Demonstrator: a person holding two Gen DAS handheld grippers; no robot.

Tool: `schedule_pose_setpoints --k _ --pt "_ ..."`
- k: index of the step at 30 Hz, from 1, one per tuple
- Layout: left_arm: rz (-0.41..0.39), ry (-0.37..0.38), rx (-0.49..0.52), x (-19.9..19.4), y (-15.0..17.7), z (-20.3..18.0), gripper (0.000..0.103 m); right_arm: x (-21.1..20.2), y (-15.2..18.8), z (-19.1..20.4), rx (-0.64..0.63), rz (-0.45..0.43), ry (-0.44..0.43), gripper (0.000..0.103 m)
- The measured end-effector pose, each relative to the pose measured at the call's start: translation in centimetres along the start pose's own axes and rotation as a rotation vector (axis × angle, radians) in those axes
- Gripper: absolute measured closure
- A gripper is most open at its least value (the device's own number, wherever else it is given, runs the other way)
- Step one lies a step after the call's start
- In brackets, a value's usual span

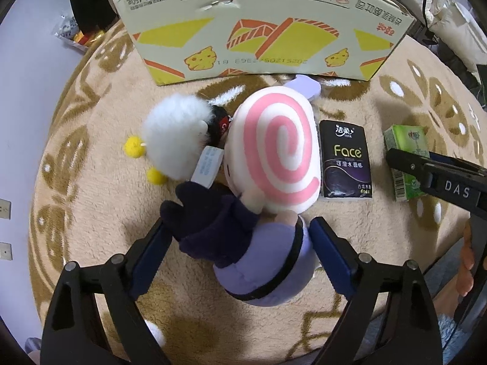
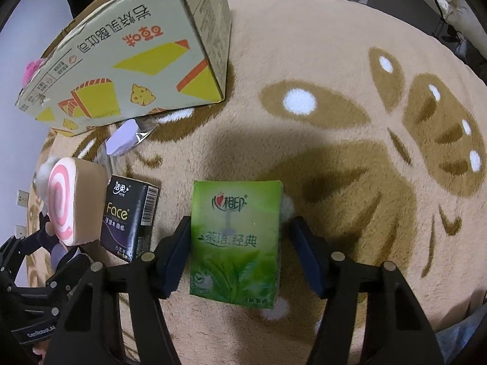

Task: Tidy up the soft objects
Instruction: 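Lower the left tool onto the purple plush while the right tool reaches the green tissue pack, then close the left tool on the purple plush while the right tool grasps the green tissue pack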

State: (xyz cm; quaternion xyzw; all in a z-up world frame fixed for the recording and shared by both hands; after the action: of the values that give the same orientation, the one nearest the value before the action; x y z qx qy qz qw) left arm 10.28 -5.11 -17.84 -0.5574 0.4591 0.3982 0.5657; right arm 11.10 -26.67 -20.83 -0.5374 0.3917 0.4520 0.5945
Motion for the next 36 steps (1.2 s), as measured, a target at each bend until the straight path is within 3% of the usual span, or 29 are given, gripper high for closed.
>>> schedule_pose_setpoints --k 13,15,18,36 --pt "-0.012 -0.002 0.004 -0.6 0.1 -0.2 0.016 -0.2 0.0 -0.5 -0.006 0.0 0.007 0.036" --pt "-0.013 -0.001 0.005 -0.7 0.2 -0.2 0.016 -0.4 -0.1 -0.4 -0.005 -0.005 0.007 0.044" --pt "-0.018 0.003 0.01 -0.8 0.2 -0.3 0.019 -0.7 -0.1 -0.5 -0.001 -0.012 0.003 0.044" --pt "-0.114 0.004 0.0 -3.4 0.5 -0.2 0.023 -3.5 -0.6 -0.6 -0.019 -0.08 -0.004 0.045"
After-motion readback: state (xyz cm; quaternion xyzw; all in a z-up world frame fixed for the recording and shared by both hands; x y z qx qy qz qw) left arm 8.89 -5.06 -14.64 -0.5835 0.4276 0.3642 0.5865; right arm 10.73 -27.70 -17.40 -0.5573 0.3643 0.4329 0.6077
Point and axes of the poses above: each gripper's, at about its wrist camera, not at the fingertips, and x roughly the way its jaws point, z to its left, y to its underside, the point moved 2 cm from there along x, roughly the way its jaws point, and after that the axes turned 13 degrees about -x, right-handed, at the moved point
